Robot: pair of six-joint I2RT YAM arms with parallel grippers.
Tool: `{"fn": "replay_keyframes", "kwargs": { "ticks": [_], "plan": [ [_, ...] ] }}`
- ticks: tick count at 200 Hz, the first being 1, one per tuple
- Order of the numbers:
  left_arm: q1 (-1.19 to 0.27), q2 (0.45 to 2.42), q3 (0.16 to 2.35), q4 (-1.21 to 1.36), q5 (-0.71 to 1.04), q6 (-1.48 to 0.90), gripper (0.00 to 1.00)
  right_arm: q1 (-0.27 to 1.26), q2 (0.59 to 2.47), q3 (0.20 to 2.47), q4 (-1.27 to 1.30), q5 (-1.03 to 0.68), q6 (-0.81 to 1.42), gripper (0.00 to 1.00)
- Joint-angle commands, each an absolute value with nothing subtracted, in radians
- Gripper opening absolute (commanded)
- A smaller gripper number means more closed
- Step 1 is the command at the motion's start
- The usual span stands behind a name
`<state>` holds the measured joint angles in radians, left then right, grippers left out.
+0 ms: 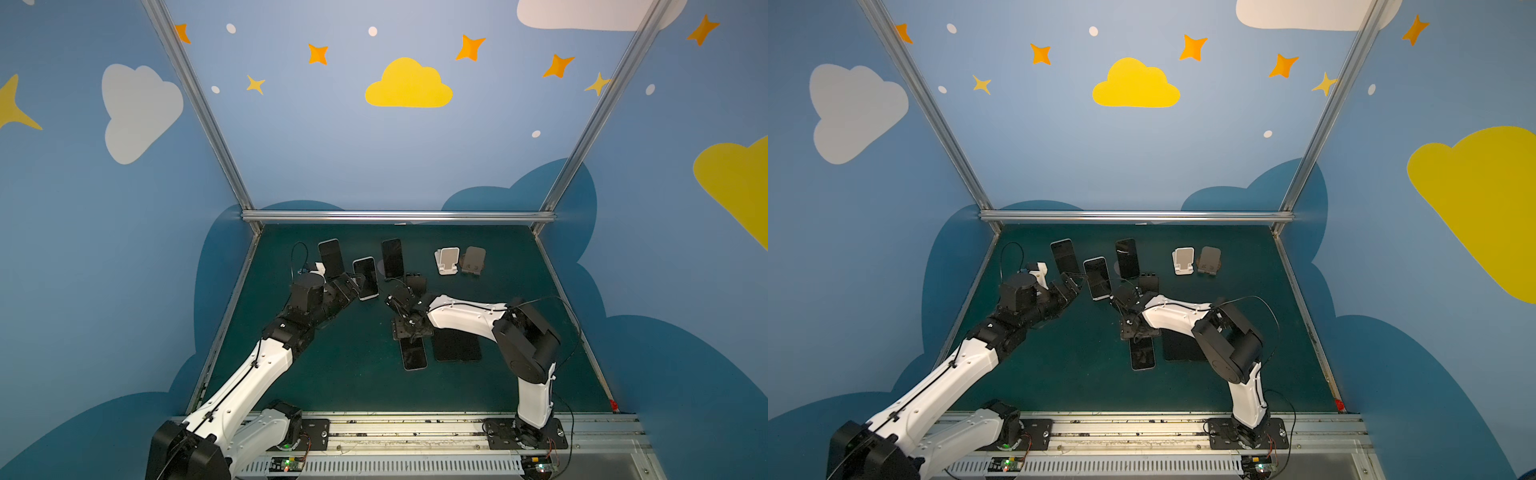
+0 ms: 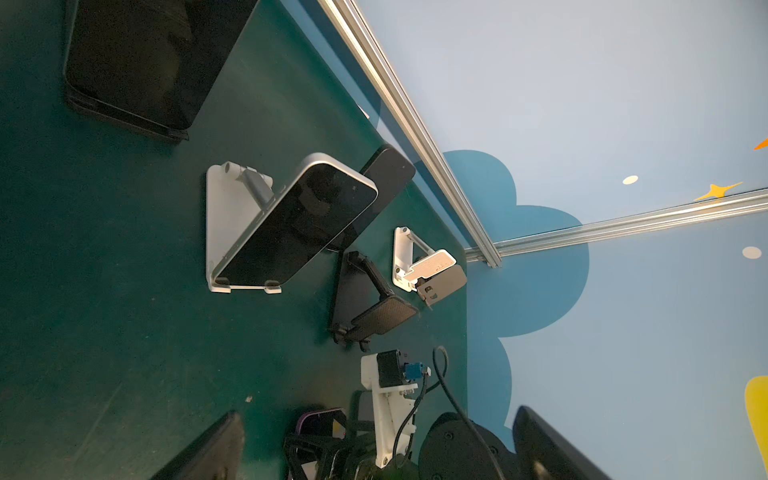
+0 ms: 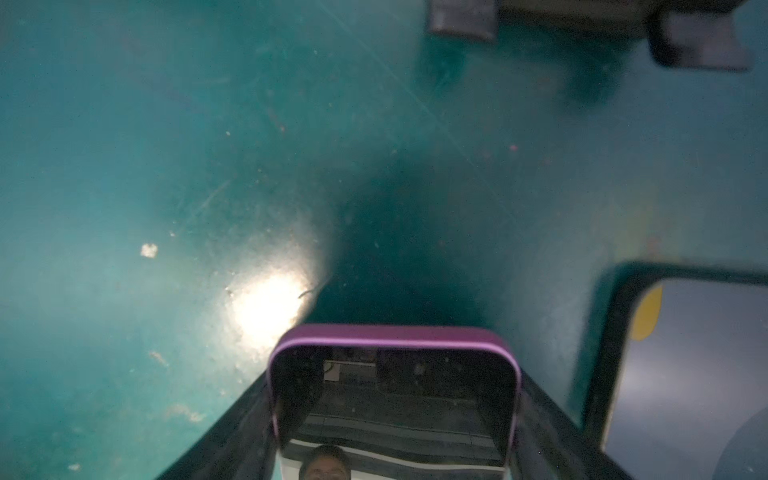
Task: Remove the phone from the phone stand
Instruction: 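Lay the purple-edged phone flat on the table with the right gripper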
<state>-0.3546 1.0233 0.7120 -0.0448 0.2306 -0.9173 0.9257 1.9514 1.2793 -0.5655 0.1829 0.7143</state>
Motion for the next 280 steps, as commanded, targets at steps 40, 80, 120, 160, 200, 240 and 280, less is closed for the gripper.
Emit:
{"fn": "replay_keyframes", "kwargs": {
  "ticks": [40,80,120,160,200,240,280],
  "plan": [
    [-0.356,1.02,0.716,-0.041,0.228,-0.908,1.0,0.898,2.041,1.2,-0.546,0.168,0.711,0.75],
    [-0.357,1.022,0.717,-0.04,0.227,-0.908,1.0,0.883,2.005,1.172,-0.525,0.159,0.693,0.77],
    [-0.356,1.021,0.718,-0.044,0.222,-0.907,1.0,0.882,2.026,1.197,-0.535,0.162,0.697,0.76],
    [-0.356,1.015,0.715,-0.044,0.222,-0.908,1.0,0.899,2.065,1.266,-0.639,0.262,0.719,0.76],
    [-0.356,1.016,0.718,-0.043,0.231,-0.913,1.0,0.918,2.106,1.313,-0.68,0.294,0.729,0.76],
    [-0.357,1.011,0.716,-0.04,0.232,-0.914,1.0,0.917,2.127,1.351,-0.712,0.25,0.663,0.77],
    [-0.356,1.009,0.716,-0.04,0.234,-0.916,1.0,0.905,2.187,1.402,-0.793,0.223,0.626,0.78]
  ]
}}
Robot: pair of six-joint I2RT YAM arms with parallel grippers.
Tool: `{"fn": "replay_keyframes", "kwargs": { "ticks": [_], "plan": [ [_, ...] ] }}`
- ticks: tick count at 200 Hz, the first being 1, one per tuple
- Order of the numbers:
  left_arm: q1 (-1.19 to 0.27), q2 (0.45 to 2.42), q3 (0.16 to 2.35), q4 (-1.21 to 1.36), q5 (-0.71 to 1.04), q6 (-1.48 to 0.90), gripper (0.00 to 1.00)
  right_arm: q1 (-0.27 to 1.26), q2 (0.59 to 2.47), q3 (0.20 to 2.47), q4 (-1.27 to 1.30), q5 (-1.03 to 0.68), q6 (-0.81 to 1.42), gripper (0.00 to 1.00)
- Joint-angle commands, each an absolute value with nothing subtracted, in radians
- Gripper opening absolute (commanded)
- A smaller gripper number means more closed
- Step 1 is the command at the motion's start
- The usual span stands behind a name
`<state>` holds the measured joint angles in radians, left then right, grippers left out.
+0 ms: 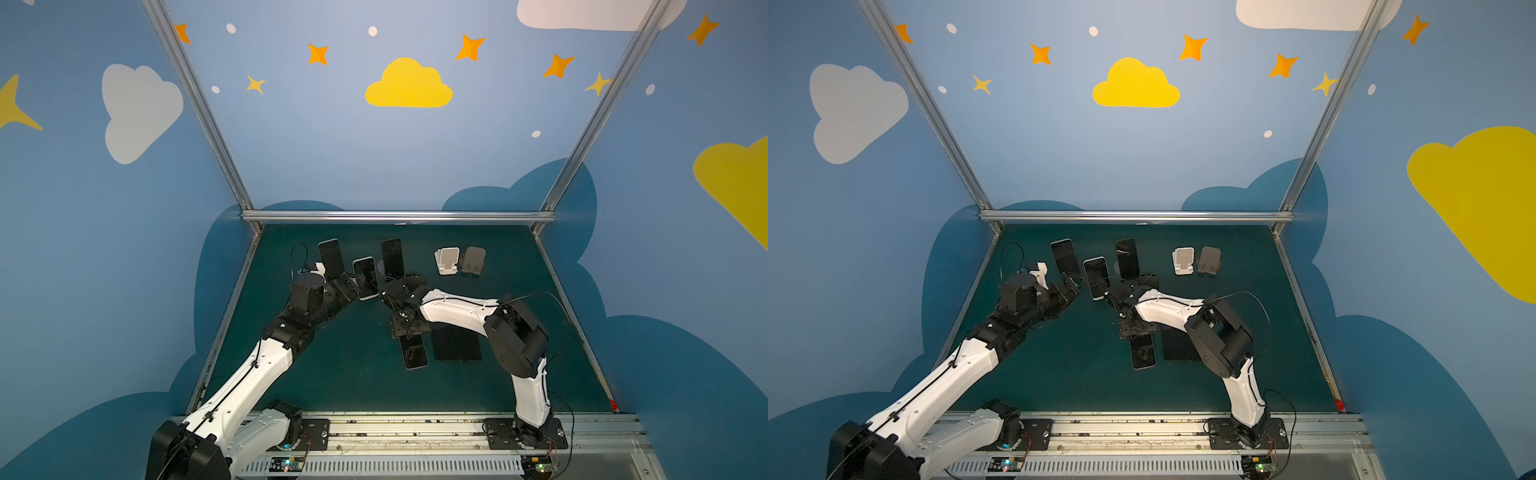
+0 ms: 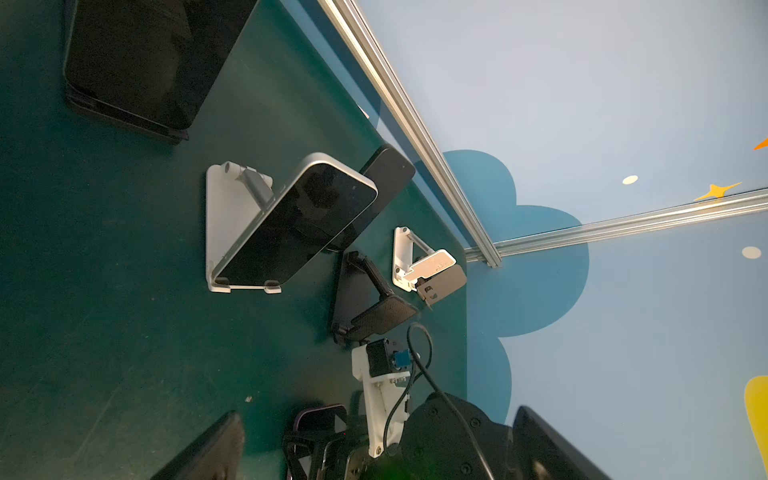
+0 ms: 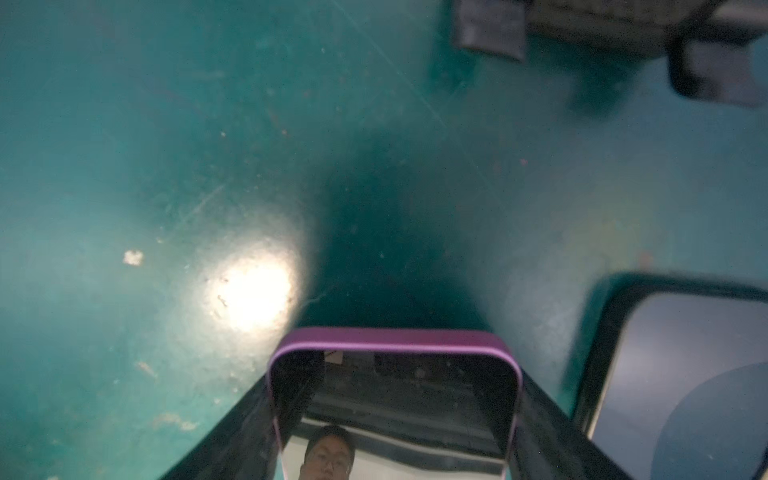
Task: Remove the phone from the phone stand
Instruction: 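Lay the purple-edged phone flat on the table with the right gripper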
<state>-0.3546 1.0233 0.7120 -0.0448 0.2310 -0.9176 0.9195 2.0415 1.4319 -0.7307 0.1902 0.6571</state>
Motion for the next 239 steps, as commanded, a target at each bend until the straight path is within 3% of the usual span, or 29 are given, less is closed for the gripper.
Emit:
{"fn": "replay_keyframes", "kwargs": {
  "ticks": [1,42,120,239],
  "plan": [
    [-0.355,1.008,0.716,-0.04,0.234,-0.916,1.0,0.905,2.188,1.402,-0.794,0.223,0.626,0.79],
    [-0.356,1.007,0.715,-0.039,0.235,-0.917,1.0,0.905,2.194,1.38,-0.76,0.201,0.63,0.82],
    [-0.356,1.012,0.715,-0.043,0.226,-0.913,1.0,0.897,2.043,1.267,-0.722,0.313,0.648,0.74],
    [-0.357,1.019,0.715,-0.038,0.23,-0.914,1.0,0.856,1.98,1.238,-0.733,0.281,0.592,0.77]
  ]
}}
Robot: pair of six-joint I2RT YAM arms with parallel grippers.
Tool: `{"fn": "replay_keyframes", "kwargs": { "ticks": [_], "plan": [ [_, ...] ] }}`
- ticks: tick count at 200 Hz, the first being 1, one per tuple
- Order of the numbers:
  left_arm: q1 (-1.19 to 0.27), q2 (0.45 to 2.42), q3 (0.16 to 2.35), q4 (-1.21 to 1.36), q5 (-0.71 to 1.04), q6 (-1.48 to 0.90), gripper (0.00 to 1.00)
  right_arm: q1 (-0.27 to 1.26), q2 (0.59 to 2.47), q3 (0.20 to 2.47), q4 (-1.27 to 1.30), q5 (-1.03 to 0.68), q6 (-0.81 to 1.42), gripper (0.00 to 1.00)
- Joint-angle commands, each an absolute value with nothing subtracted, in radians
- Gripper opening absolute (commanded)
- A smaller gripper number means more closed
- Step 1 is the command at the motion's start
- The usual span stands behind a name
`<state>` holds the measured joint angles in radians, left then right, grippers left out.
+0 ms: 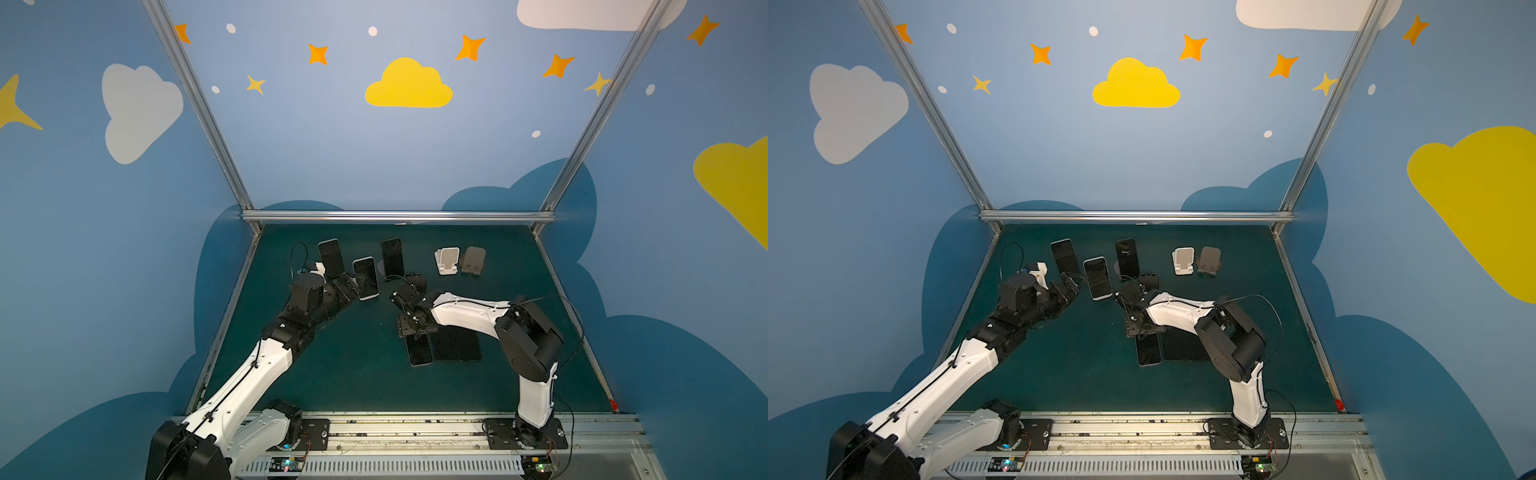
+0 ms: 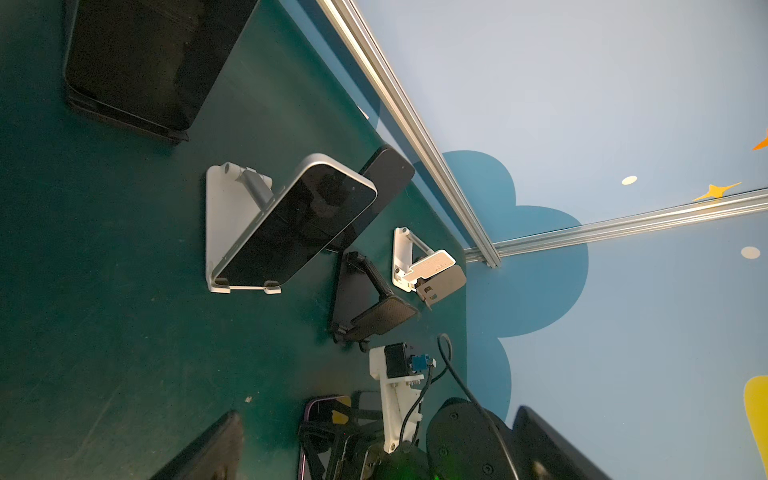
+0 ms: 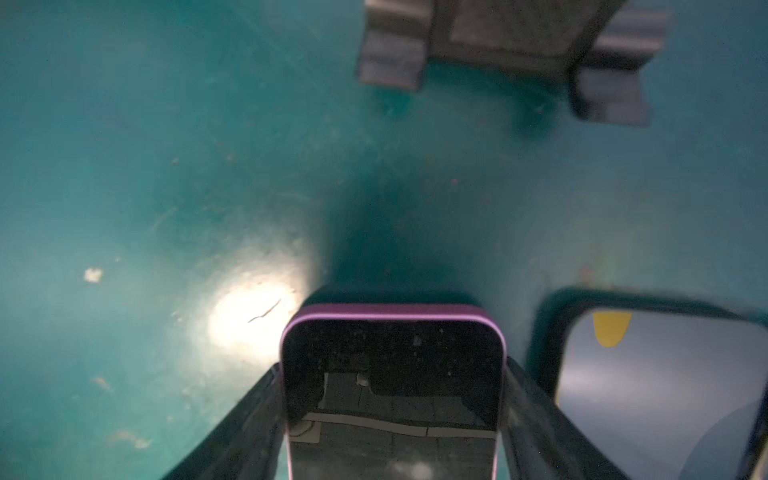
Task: Remove the phone from the phone stand
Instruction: 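Lay the purple-edged phone flat on the table with the right gripper, then open the right gripper to release the purple-edged phone, then move the open right gripper back over the empty black stand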
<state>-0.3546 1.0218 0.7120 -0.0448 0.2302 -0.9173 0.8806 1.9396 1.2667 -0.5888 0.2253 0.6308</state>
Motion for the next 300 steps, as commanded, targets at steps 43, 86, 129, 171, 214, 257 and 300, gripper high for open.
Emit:
{"fn": "replay_keyframes", "kwargs": {
  "ticks": [43,86,129,171,214,257,300],
  "plan": [
    [-0.357,0.997,0.711,-0.046,0.218,-0.91,1.0,0.863,1.973,1.28,-0.769,0.316,0.612,0.88],
    [-0.354,0.987,0.719,-0.056,0.177,-0.893,1.0,0.877,1.896,1.304,-0.784,0.295,0.604,0.89],
    [-0.354,0.963,0.71,-0.048,0.166,-0.895,1.0,0.878,1.818,1.358,-0.829,0.27,0.571,0.9],
    [-0.354,0.969,0.718,-0.046,0.197,-0.905,1.0,0.859,1.813,1.421,-0.851,0.353,0.541,0.89],
    [-0.354,0.951,0.712,-0.045,0.186,-0.908,1.0,0.766,1.853,1.547,-0.762,0.241,0.456,0.91],
    [-0.351,0.954,0.712,-0.044,0.185,-0.908,1.0,0.694,1.999,1.735,-0.768,0.146,0.44,0.91],
    [-0.347,0.967,0.712,-0.037,0.204,-0.919,1.0,0.681,2.124,1.851,-0.804,0.166,0.434,0.91]
  ]
}}
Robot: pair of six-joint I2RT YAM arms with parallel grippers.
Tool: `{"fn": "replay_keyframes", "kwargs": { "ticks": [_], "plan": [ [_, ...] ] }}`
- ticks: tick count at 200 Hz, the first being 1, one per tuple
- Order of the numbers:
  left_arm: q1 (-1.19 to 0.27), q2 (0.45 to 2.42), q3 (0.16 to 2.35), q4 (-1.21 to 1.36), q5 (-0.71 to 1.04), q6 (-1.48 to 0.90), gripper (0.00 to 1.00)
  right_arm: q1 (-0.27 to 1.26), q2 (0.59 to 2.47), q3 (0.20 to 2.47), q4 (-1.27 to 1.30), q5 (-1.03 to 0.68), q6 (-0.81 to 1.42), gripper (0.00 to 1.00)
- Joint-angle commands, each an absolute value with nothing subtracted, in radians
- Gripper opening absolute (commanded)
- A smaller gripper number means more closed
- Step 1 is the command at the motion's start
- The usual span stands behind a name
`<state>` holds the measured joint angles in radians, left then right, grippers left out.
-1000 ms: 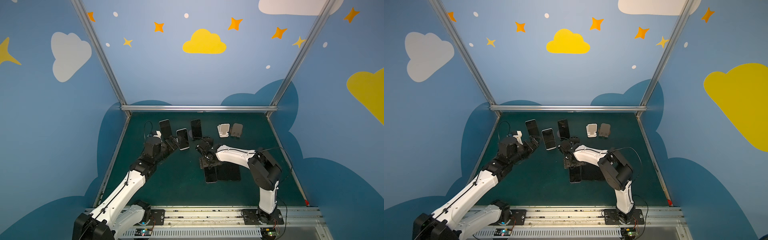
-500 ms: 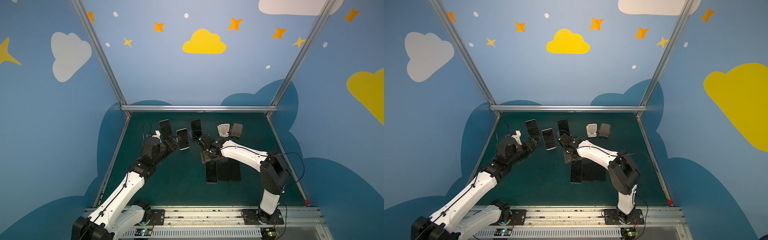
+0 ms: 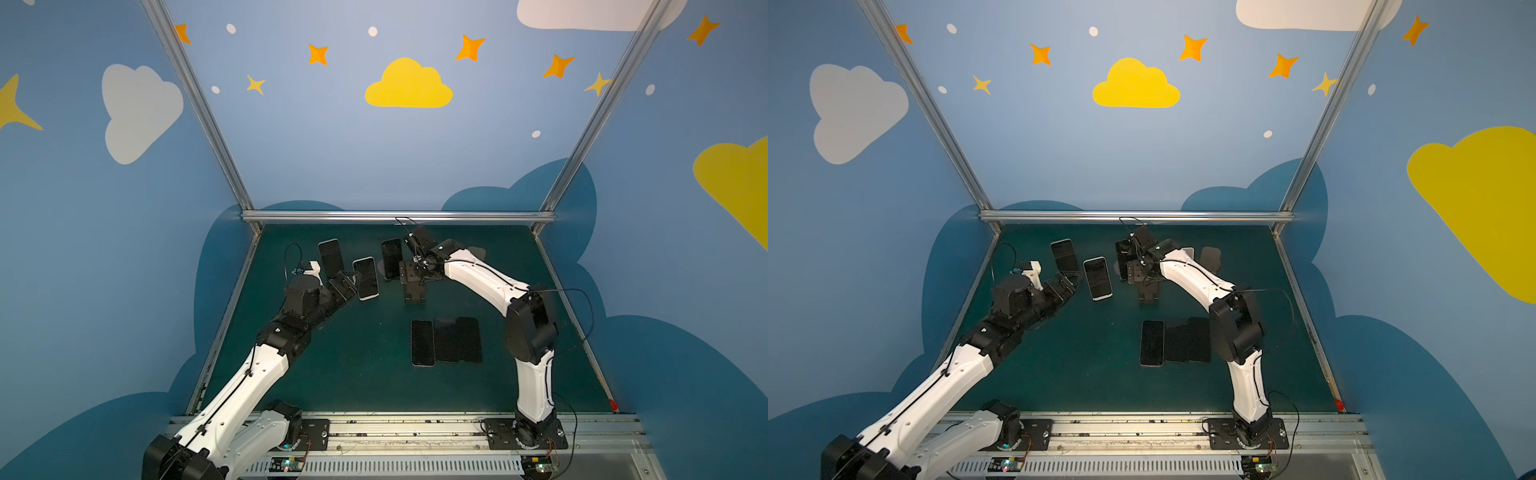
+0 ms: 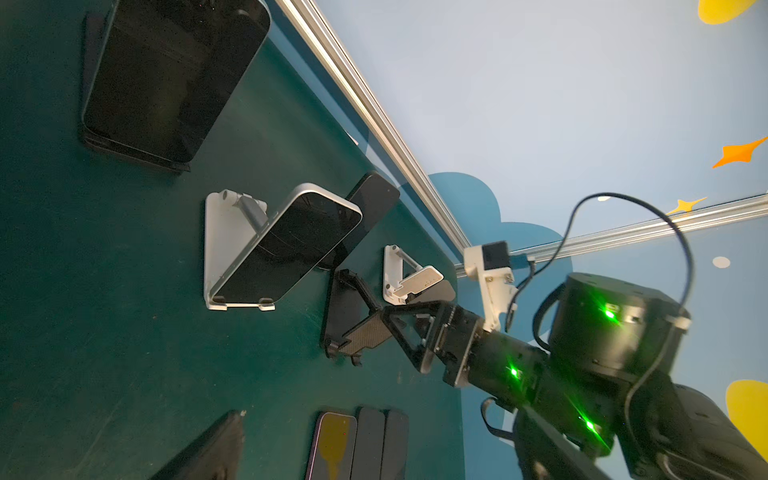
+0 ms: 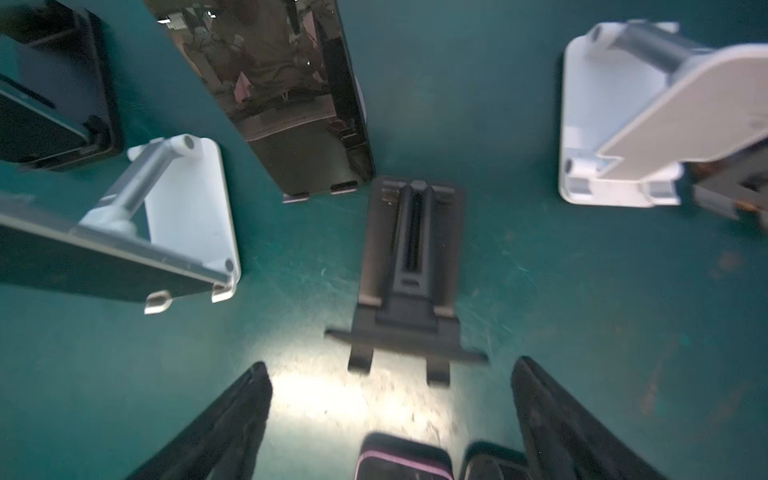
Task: Remove the phone from the phone stand
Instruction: 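Move the open right gripper back over the empty black stand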
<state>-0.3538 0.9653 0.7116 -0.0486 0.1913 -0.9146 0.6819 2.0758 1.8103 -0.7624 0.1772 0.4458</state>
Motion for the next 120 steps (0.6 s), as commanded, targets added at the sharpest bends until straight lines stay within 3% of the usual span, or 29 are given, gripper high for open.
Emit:
{"fn": "replay_keyframes", "kwargs": {
  "ticks": [1,49,120],
  "plan": [
    [-0.347,0.967,0.713,-0.037,0.205,-0.92,1.0,0.681,2.126,1.851,-0.803,0.169,0.436,0.91],
    [-0.345,0.967,0.712,-0.037,0.206,-0.922,1.0,0.67,2.122,1.798,-0.752,0.201,0.495,0.86],
    [-0.337,0.961,0.71,-0.026,0.238,-0.935,1.0,0.665,2.041,1.705,-0.669,0.281,0.512,0.65]
  ]
}}
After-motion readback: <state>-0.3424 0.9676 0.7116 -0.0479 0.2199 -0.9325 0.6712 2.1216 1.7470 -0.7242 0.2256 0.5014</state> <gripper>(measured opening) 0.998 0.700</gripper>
